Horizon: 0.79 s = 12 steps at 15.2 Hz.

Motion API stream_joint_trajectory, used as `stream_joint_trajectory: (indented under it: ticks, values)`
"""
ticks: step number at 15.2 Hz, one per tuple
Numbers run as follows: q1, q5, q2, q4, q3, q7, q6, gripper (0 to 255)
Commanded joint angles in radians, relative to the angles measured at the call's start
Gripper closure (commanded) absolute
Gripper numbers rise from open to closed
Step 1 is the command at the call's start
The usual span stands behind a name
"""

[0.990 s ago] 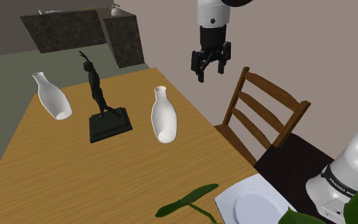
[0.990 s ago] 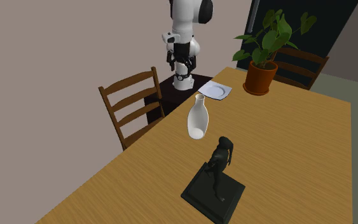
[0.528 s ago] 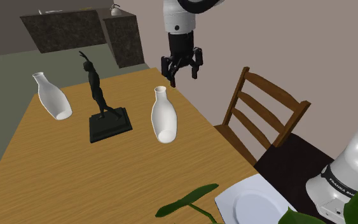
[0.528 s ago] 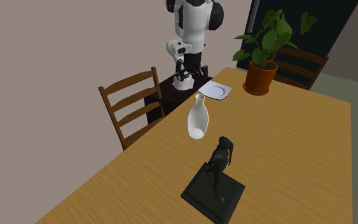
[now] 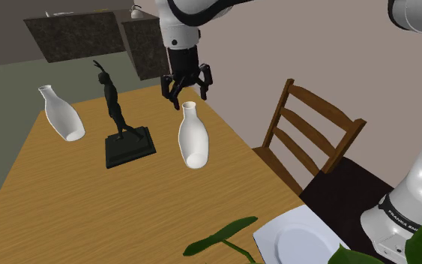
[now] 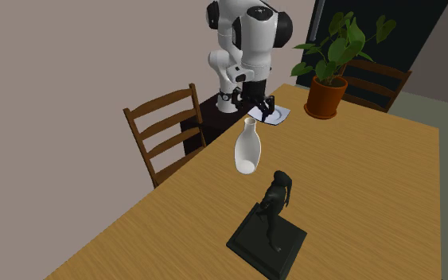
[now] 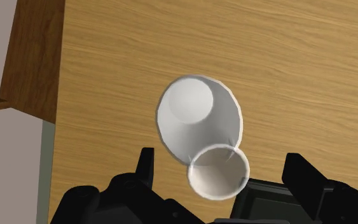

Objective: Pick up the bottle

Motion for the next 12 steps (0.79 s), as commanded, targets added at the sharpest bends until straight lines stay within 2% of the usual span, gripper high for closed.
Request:
stream_joint_trajectory:
  ticks: [1, 5, 7, 8, 12]
  values:
    - [0.001, -0.001, 0.005, -0.015, 0.000, 0.002, 0.021, 0]
    - [-0.002, -0.002, 0.006, -0.075, -0.002, 0.002, 0.082, 0]
    - [-0.002, -0.002, 0.006, -0.075, -0.002, 0.002, 0.082, 0]
    - [-0.002, -0.002, 0.004, -0.078, -0.001, 0.003, 0.083, 255]
    - [-0.002, -0.002, 0.005, -0.077, -0.002, 0.002, 0.082, 255]
